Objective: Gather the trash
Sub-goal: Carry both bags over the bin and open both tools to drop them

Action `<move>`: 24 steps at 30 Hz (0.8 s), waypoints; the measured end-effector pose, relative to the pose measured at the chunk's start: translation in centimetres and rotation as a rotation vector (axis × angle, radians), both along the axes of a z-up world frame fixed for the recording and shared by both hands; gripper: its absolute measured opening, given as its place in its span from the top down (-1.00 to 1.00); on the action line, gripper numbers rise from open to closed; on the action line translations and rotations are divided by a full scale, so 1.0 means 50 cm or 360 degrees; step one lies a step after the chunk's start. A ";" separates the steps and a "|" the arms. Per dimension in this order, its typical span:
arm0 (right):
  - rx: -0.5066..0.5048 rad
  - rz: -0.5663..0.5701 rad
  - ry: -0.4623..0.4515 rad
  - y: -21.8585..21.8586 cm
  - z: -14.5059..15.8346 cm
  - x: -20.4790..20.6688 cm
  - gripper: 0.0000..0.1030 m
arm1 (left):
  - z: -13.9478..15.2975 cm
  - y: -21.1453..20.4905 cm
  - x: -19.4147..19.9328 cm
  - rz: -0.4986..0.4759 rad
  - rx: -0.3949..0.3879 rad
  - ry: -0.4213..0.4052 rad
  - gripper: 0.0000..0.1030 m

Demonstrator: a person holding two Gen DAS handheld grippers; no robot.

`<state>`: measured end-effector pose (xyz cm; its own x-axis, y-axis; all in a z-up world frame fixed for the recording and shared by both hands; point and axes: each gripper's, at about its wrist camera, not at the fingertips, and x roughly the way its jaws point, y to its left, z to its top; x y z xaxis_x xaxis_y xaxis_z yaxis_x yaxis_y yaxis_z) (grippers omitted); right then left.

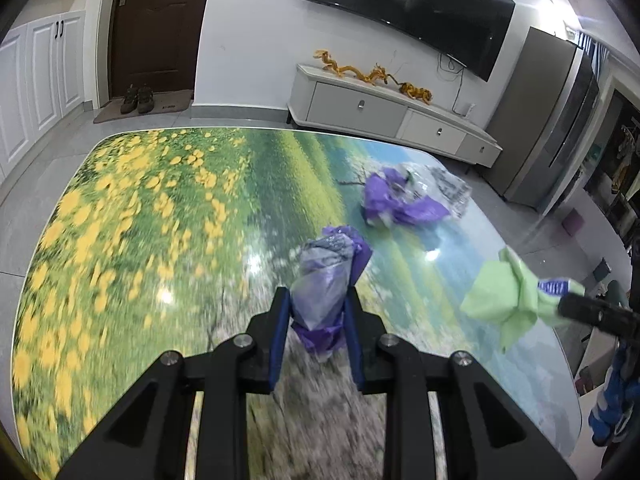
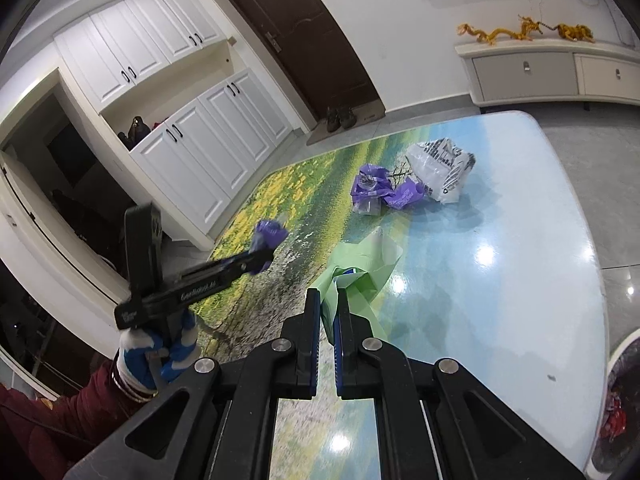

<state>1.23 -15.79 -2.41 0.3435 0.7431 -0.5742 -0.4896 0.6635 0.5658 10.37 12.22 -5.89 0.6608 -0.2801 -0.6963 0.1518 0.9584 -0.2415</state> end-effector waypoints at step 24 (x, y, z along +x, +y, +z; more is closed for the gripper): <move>0.0061 -0.0261 -0.0104 -0.160 0.057 -0.151 0.89 | 0.140 -0.179 -0.182 -0.0064 0.0264 -0.0306 0.52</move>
